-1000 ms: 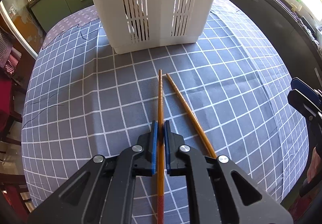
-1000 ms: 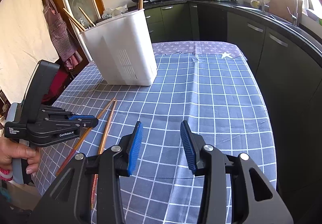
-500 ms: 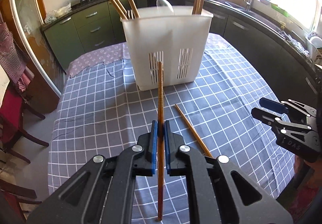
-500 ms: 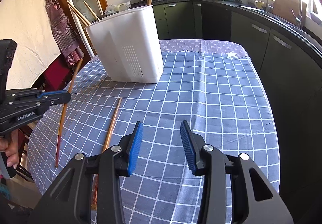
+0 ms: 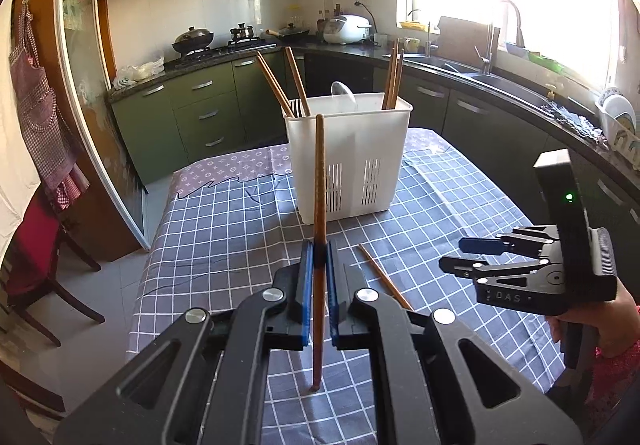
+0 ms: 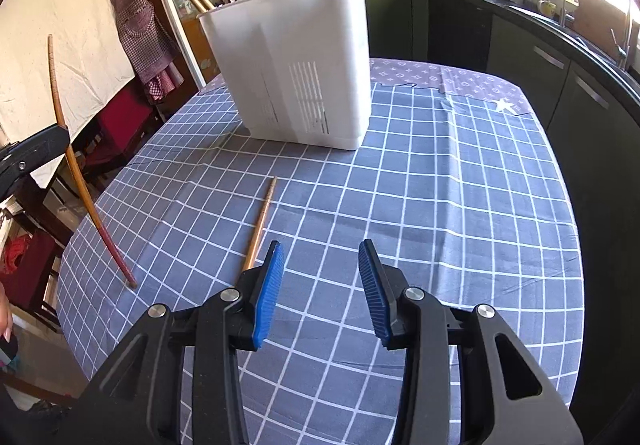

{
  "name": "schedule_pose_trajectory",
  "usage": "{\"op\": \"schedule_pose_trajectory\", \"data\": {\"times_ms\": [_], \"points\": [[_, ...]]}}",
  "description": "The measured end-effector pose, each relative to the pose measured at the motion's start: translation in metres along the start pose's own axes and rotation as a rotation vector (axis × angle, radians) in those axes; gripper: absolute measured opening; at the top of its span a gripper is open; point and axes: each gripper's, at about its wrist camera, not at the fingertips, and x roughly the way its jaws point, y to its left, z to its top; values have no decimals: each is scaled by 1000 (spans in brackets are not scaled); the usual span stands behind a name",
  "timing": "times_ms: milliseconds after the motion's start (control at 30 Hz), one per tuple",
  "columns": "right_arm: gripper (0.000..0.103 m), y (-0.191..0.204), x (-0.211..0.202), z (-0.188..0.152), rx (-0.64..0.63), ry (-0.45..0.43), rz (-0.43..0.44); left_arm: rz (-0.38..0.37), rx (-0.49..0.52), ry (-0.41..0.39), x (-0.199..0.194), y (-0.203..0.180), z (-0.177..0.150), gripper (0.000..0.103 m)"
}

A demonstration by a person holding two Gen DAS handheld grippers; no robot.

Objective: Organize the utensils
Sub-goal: 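Grasp the last wooden chopstick with the right gripper while the left gripper holds its chopstick upright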

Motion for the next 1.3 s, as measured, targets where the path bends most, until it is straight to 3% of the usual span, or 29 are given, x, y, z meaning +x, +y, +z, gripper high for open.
{"op": "schedule_pose_trajectory", "data": {"times_ms": [467, 700, 1100, 1300], "points": [[39, 51, 69, 29, -114, 126, -32, -40, -1, -24, -11, 5, -10, 7], [39, 65, 80, 26, -170, 151, -79, -45, 1, -23, -10, 6, -10, 7], [39, 65, 80, 27, -160, 154, -75, -48, 8, -19, -9, 6, -9, 7], [22, 69, 77, 27, -171, 159, -64, -45, 8, -16, -8, 6, -8, 7]]}}
